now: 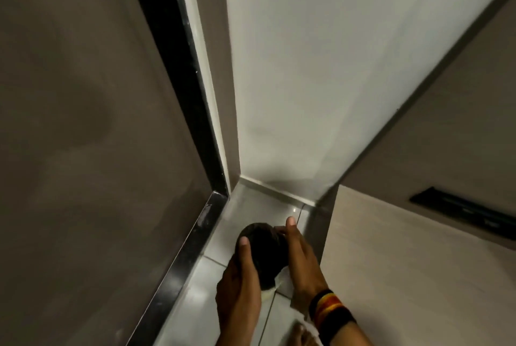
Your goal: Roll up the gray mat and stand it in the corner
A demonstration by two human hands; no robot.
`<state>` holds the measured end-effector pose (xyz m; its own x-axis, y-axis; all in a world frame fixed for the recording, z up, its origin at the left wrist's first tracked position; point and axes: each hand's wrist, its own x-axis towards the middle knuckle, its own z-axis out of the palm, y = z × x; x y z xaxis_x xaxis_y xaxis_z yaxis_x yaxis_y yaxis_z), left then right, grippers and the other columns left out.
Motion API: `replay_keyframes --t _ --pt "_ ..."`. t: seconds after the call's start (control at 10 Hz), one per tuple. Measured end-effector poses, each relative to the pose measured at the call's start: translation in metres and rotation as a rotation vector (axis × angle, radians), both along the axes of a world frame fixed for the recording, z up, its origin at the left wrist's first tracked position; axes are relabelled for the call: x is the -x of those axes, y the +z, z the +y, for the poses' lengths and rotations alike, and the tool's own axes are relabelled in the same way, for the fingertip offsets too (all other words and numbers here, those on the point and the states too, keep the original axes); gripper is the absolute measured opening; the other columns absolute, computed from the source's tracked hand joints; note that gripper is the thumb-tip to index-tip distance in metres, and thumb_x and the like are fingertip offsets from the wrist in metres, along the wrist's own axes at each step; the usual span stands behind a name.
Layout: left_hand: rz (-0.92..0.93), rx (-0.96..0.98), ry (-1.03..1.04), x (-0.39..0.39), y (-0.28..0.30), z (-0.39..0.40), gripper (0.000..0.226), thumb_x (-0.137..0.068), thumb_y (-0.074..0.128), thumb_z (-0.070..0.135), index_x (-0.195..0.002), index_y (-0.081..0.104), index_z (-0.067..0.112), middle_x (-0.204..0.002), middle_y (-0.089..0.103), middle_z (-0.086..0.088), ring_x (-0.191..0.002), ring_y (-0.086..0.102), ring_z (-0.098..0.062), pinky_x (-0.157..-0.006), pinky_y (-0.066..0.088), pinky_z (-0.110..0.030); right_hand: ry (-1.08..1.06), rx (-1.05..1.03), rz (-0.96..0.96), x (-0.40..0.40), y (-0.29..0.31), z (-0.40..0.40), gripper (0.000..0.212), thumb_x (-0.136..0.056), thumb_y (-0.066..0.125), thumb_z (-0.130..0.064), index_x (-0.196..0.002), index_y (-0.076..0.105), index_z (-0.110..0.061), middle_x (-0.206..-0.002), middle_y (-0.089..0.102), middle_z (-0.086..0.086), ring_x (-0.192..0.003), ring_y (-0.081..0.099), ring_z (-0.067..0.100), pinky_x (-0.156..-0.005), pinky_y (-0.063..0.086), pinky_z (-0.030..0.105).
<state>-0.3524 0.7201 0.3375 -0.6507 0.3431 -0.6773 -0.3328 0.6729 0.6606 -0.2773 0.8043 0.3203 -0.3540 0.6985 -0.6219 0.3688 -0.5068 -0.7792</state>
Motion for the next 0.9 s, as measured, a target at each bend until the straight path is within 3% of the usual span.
replay_keyframes --t 0.1,0.2,0.3,0.4,0.5,0.6,0.7,0.8,0.9 --pt "0.045 0.009 -0.009 -0.005 -0.008 0.050 0.084 -0.085 0.021 0.084 -0.135 0.059 0.028 -0.128 0.067 -0.005 -0.112 0.062 -0.025 -0.088 0.044 -0.032 0.006 -0.011 0.022 -0.007 -0.004 0.048 0.084 -0.070 0.025 -0.097 -0.117 0.065 -0.041 -0.120 0.066 -0.010 -0.116 0.058 0.013 -0.102 0.040 0.036" --pt "0.092 0.027 -0.005 -0.018 -0.015 0.100 0.084 -0.089 0.018 0.079 -0.137 0.057 0.022 -0.135 0.064 -0.009 -0.116 0.061 -0.026 -0.086 0.045 -0.031 0.003 0.026 0.008 -0.014 -0.017 0.090 0.095 -0.070 0.024 -0.096 -0.130 0.061 -0.033 -0.136 0.061 -0.002 -0.126 0.054 0.017 -0.112 0.038 0.038" --pt "0.134 0.023 0.049 -0.025 -0.024 0.141 0.082 -0.090 0.023 0.077 -0.138 0.056 0.020 -0.139 0.062 -0.009 -0.128 0.056 -0.030 -0.099 0.040 -0.036 0.000 0.032 0.025 -0.016 -0.029 0.127 0.091 -0.071 0.025 -0.096 -0.128 0.062 -0.036 -0.135 0.062 -0.005 -0.123 0.055 0.013 -0.103 0.038 0.029" --pt "0.150 0.030 0.092 -0.031 -0.028 0.167 0.078 -0.088 0.029 0.079 -0.131 0.061 0.023 -0.130 0.068 -0.008 -0.116 0.062 -0.029 -0.086 0.037 -0.031 -0.005 0.050 0.057 -0.018 -0.033 0.157 0.089 -0.067 0.028 -0.099 -0.121 0.066 -0.039 -0.128 0.065 -0.011 -0.114 0.058 0.005 -0.094 0.039 0.022" --pt "0.117 0.046 0.011 -0.035 -0.032 0.189 0.082 -0.085 0.025 0.084 -0.129 0.062 0.025 -0.123 0.070 -0.005 -0.095 0.059 -0.018 -0.077 0.041 -0.029 -0.087 0.073 0.067 -0.024 -0.035 0.184 0.085 -0.067 0.033 -0.098 -0.115 0.069 -0.038 -0.113 0.067 -0.015 -0.103 0.060 0.000 -0.084 0.041 0.018" --pt "0.117 -0.011 -0.141 -0.041 -0.043 0.217 0.076 -0.092 0.027 0.075 -0.137 0.058 0.022 -0.133 0.066 -0.005 -0.115 0.063 -0.022 -0.080 0.049 -0.026 -0.390 0.056 -0.025 -0.037 -0.043 0.203 0.060 -0.085 0.042 -0.079 -0.099 0.070 -0.028 -0.108 0.069 -0.002 -0.097 0.063 0.015 -0.079 0.046 0.028" --pt "0.050 -0.058 -0.249 -0.048 -0.053 0.243 0.073 -0.096 0.029 0.069 -0.147 0.049 0.020 -0.149 0.054 -0.009 -0.135 0.051 -0.028 -0.110 0.044 -0.043 -0.626 -0.071 -0.060 -0.046 -0.050 0.205 0.038 -0.096 0.049 -0.058 -0.084 0.069 -0.027 -0.099 0.072 0.000 -0.089 0.065 0.013 -0.071 0.050 0.027" --pt "0.042 -0.029 -0.297 -0.049 -0.059 0.256 0.074 -0.097 0.031 0.067 -0.154 0.037 0.020 -0.158 0.043 -0.009 -0.144 0.040 -0.029 -0.118 0.034 -0.046 -0.669 -0.075 -0.017 -0.051 -0.055 0.198 0.032 -0.099 0.050 -0.049 -0.095 0.069 -0.025 -0.104 0.071 0.000 -0.101 0.065 0.018 -0.093 0.052 0.038" --pt "0.058 -0.095 -0.370 -0.043 -0.051 0.239 0.070 -0.100 0.028 0.063 -0.159 0.022 0.025 -0.166 0.026 -0.004 -0.152 0.026 -0.025 -0.123 0.024 -0.042 -0.562 -0.286 -0.117 -0.048 -0.044 0.176 0.038 -0.101 0.047 -0.045 -0.130 0.058 -0.022 -0.127 0.062 0.001 -0.118 0.057 0.021 -0.099 0.046 0.035"
